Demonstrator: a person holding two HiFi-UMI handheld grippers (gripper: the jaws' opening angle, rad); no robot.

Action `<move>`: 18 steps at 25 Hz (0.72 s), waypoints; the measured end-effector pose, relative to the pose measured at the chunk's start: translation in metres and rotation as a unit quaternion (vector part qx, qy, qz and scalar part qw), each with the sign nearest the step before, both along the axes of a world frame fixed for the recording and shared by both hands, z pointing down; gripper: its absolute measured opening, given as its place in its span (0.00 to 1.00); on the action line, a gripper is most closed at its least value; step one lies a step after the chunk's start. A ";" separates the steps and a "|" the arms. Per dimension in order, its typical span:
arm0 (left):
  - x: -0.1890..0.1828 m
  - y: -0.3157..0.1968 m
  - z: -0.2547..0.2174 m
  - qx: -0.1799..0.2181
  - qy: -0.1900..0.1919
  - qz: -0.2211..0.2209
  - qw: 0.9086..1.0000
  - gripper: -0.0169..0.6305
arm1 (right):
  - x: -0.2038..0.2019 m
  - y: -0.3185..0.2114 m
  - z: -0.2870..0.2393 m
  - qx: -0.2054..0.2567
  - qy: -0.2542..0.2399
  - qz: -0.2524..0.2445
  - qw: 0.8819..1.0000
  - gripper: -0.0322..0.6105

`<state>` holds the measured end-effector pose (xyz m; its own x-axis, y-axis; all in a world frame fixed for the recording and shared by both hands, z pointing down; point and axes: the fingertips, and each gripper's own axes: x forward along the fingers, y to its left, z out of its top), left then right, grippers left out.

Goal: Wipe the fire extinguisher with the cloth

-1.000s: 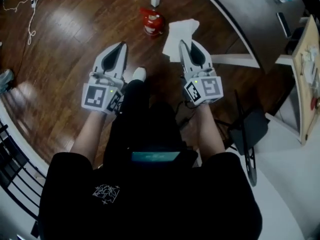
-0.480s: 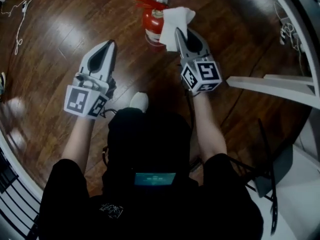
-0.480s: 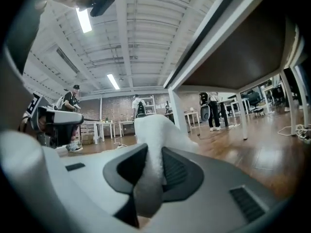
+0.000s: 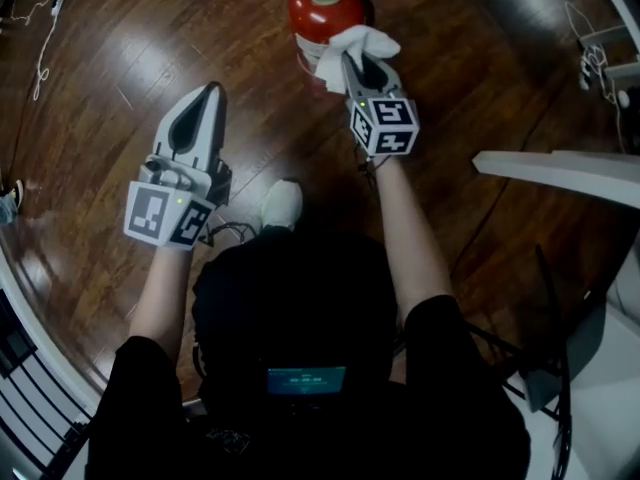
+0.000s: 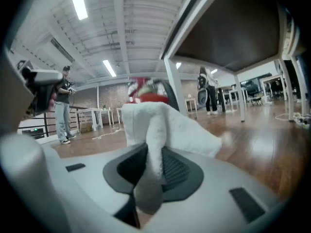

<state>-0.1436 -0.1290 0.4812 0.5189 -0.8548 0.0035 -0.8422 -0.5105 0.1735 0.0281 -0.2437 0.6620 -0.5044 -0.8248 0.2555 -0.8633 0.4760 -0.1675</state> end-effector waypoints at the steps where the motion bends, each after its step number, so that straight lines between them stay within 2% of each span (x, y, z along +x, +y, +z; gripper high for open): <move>1: 0.001 0.003 0.001 -0.001 0.004 -0.004 1.000 0.02 | -0.002 0.001 0.035 -0.035 0.014 -0.004 0.999 0.20; 3: 0.002 0.008 0.002 -0.001 0.009 -0.008 1.000 0.02 | -0.003 0.004 0.094 -0.095 0.042 -0.014 0.994 0.20; 5: 0.004 0.010 0.002 0.000 0.009 -0.007 1.000 0.02 | 0.001 0.006 0.110 -0.110 0.053 -0.019 0.992 0.20; 7: 0.002 0.012 0.002 0.000 0.011 -0.008 1.000 0.02 | 0.004 0.012 0.075 -0.070 0.032 -0.018 0.997 0.20; 9: 0.000 0.014 0.004 -0.001 0.013 -0.012 1.000 0.02 | 0.005 0.027 0.008 0.002 -0.016 -0.011 1.000 0.20; 11: 0.001 0.015 0.006 -0.003 0.015 -0.013 1.000 0.02 | 0.002 0.037 -0.064 0.070 -0.056 -0.011 0.996 0.20; 13: 0.004 0.015 0.005 -0.002 0.016 -0.012 1.000 0.02 | -0.012 0.035 -0.120 0.115 -0.073 -0.024 0.990 0.20; 15: 0.006 0.015 0.004 -0.003 0.017 -0.012 1.000 0.02 | -0.031 0.024 -0.147 0.132 -0.064 -0.037 0.989 0.20; 18: 0.006 0.017 0.007 -0.006 0.016 -0.015 1.000 0.02 | -0.055 0.004 -0.131 0.111 -0.033 -0.038 0.993 0.20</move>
